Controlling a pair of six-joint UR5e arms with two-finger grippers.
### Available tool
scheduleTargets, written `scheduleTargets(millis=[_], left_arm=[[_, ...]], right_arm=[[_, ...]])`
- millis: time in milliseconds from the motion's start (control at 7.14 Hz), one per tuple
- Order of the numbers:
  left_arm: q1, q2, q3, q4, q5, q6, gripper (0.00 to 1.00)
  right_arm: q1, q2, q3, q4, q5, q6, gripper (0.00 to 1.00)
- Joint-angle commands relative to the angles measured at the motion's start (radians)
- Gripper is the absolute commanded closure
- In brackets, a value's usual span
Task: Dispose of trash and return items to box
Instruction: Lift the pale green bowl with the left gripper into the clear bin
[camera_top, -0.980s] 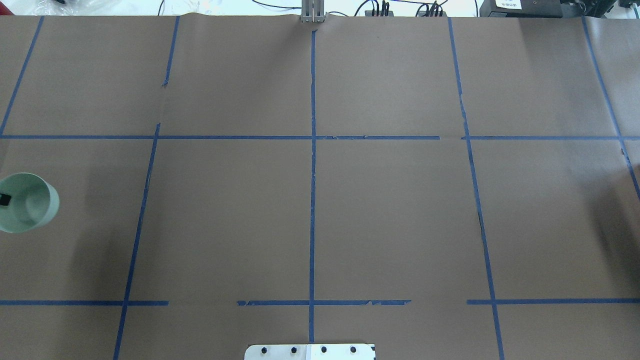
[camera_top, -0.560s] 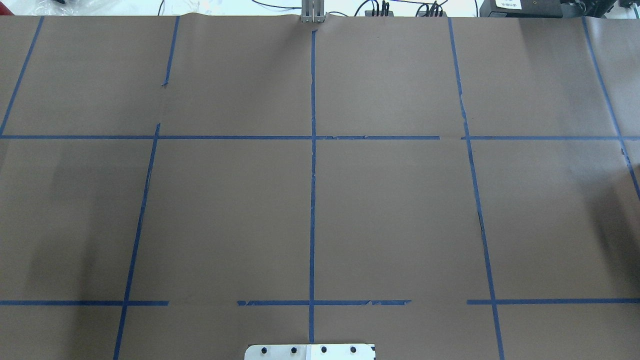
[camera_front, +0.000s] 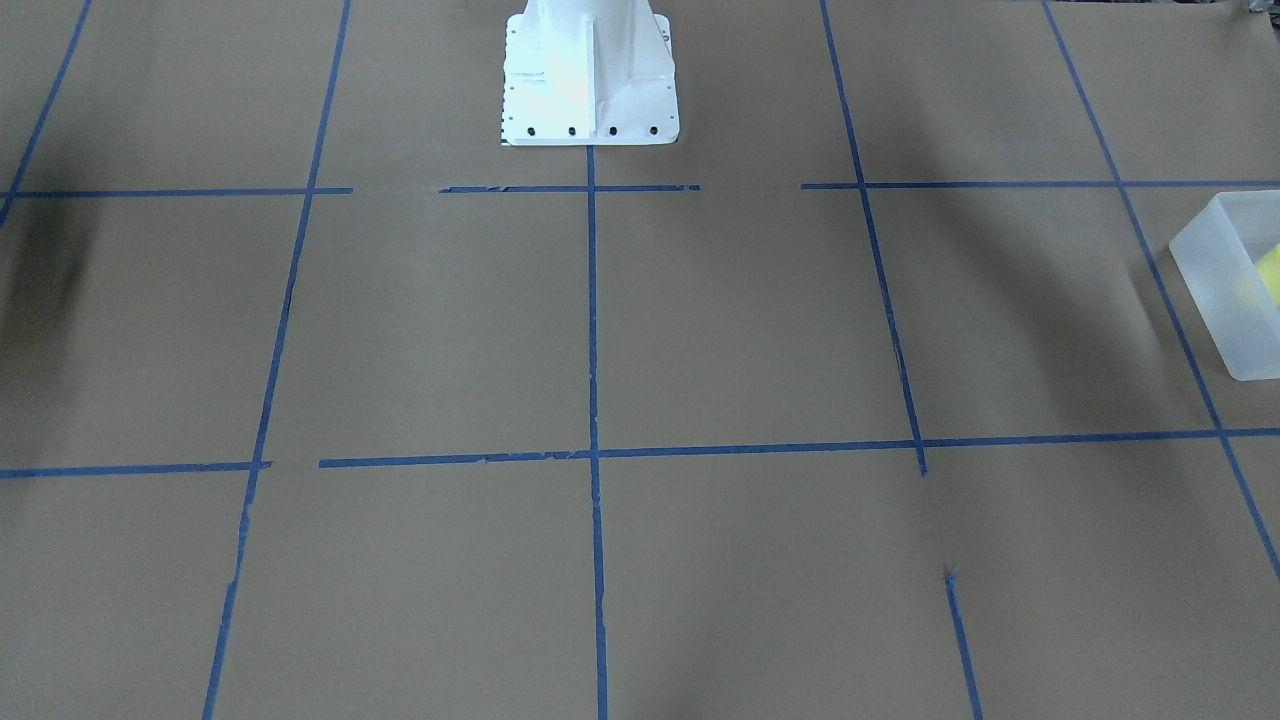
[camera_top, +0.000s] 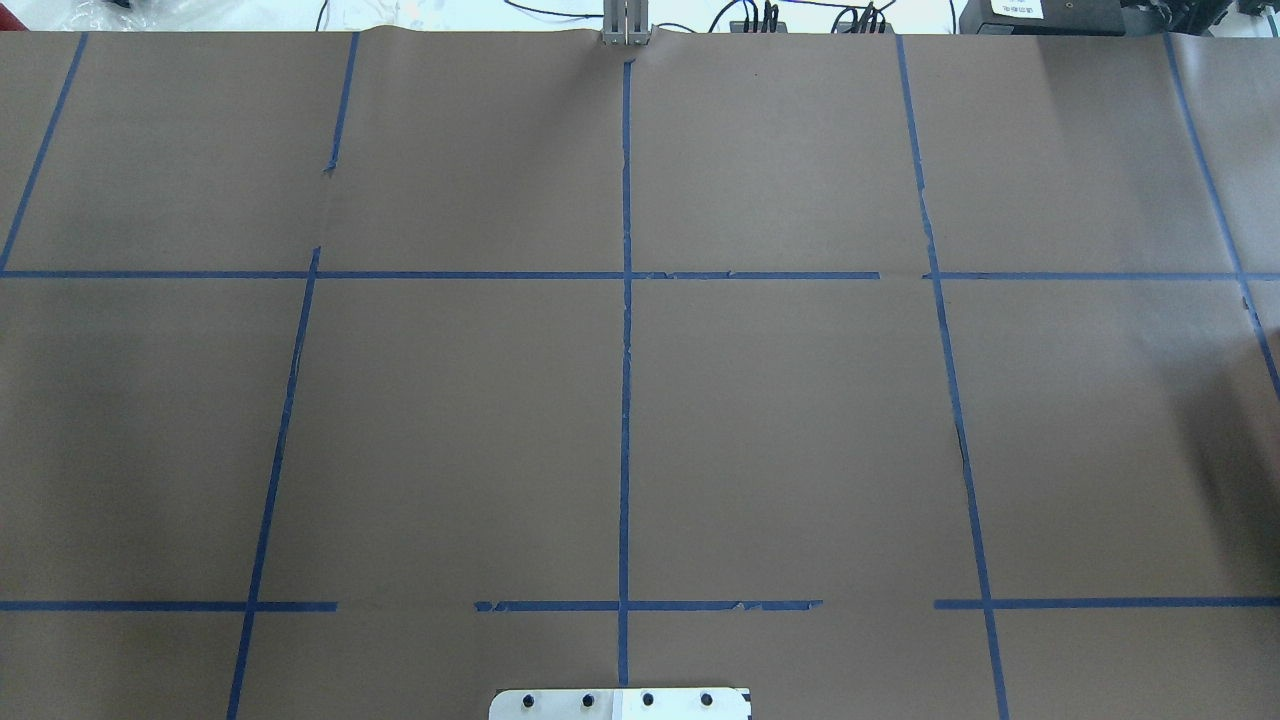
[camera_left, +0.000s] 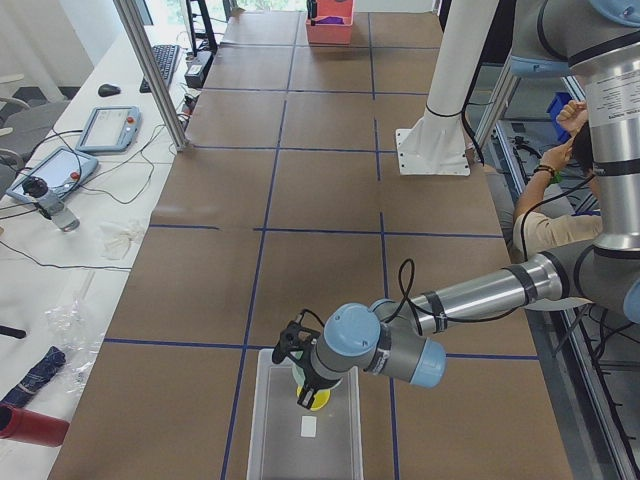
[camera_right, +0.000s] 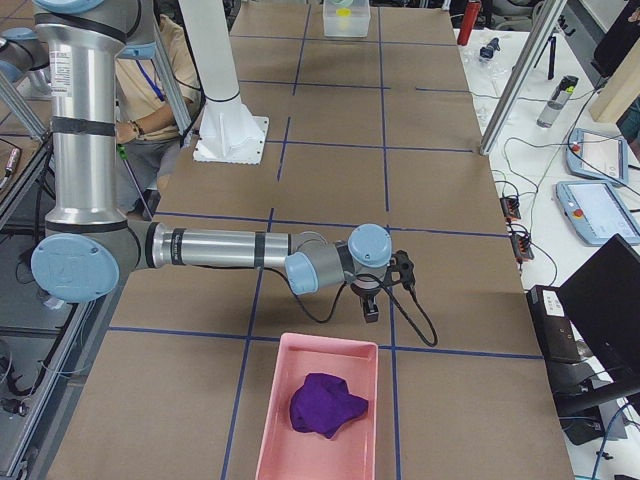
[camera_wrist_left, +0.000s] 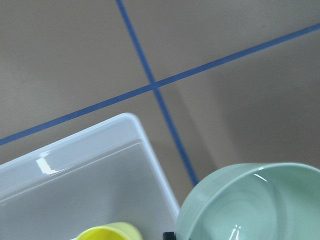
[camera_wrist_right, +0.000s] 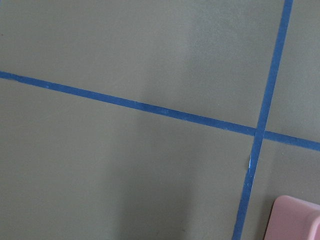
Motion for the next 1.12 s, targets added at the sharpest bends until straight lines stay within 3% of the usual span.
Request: scheduleTargets(millis=[0,420,560,980], left_arm=[[-0.079,-0.13,0.175,0.079,0.046,0.178,1.0],[-0.092,-0.196,0.311,0.099,0.046,0.237,1.0],[-0.093,-0.247,0.404,0.101,0.039,0.271,1.0],[-0.093,-0.261,0.454,0.122,-0.018,0.276,1.0]], right_arm=[[0.0,0.001,-0.005,-0.002,-0.001,-0.001,0.0],[-0.002,0.001,-0.014,-0.002,-0.003,-0.003,0.0],[-0.003,0.001,-0.023,-0.002,-0.003,-0.004,0.0],[-0.005,0.001,-0.025,-0.002,-0.004,-0.004,0.0]])
